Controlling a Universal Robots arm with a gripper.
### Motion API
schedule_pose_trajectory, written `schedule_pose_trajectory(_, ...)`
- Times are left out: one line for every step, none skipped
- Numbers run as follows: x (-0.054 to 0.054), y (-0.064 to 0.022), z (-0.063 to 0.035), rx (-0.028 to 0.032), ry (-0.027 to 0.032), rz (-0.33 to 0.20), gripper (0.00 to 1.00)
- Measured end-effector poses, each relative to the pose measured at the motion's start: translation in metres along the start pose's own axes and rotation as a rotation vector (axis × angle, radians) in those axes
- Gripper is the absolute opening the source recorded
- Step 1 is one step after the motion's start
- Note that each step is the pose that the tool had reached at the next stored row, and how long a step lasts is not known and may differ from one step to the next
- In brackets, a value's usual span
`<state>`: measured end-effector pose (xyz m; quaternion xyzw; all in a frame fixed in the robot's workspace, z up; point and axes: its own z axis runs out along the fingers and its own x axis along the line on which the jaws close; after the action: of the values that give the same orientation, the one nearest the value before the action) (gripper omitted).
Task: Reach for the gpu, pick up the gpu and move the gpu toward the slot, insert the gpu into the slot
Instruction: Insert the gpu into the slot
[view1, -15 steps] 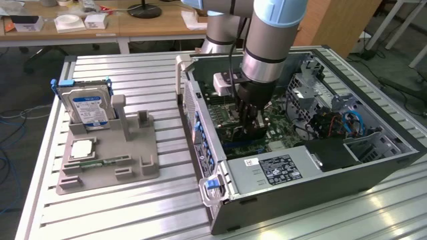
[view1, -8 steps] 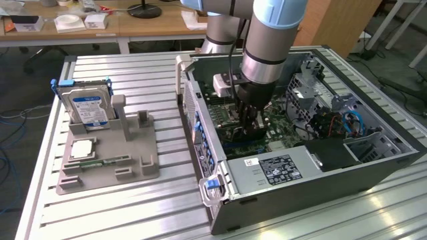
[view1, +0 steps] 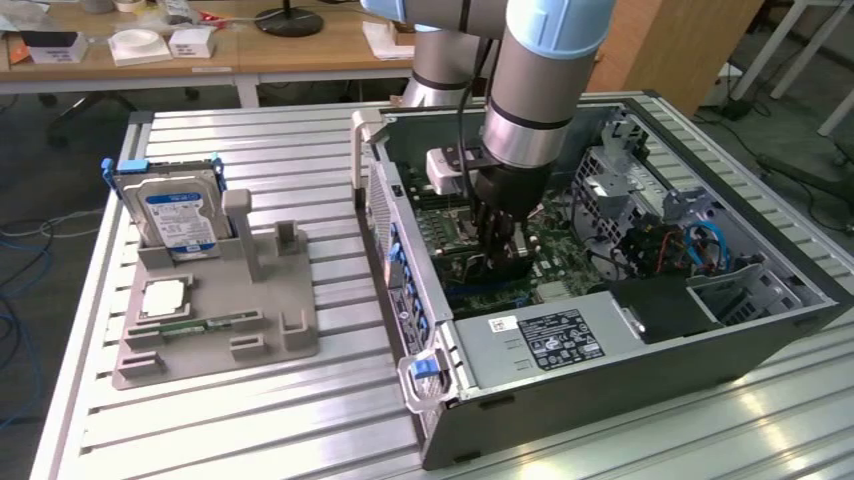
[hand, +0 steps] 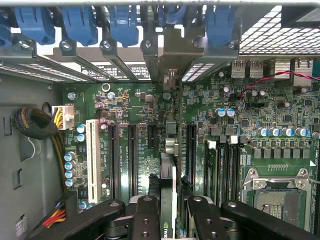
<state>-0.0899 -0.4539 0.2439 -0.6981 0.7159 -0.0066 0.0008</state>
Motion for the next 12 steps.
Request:
schedule_pose_trajectory(0.0,0.0001,0.0,0.0001,0.0,0.0,0.26)
schedule_pose_trajectory(0.0,0.0002,0.0,0.0001,0.0,0.0,0.26)
schedule_pose_trajectory(0.0,0.0002,0.0,0.0001,0.0,0.0,0.26)
schedule_pose_trajectory(0.0,0.0003,0.0,0.0001,0.0,0.0,0.26)
schedule_pose_trajectory(0.0,0.0005,0.0,0.0002,0.0,0.0,0.26)
schedule_pose_trajectory(0.0,0.0007,0.0001,0.0002,-0.0001,0.0,0.26)
schedule_pose_trajectory(0.0001,0.001,0.0004,0.0001,0.0001,0.0,0.26)
schedule_pose_trajectory(0.0001,0.0014,0.0009,0.0,0.0005,0.0,0.26)
schedule_pose_trajectory(0.0,0.0018,0.0024,0.0,-0.0004,0.0,0.26)
schedule_pose_trajectory(0.0001,0.002,0.0034,-0.0002,0.0002,0.0,0.26)
schedule_pose_trajectory(0.0001,0.0021,0.0041,-0.0002,0.0005,0.0,0.26)
schedule_pose_trajectory(0.0001,0.0021,0.0043,-0.0003,0.0007,0.0,0.26)
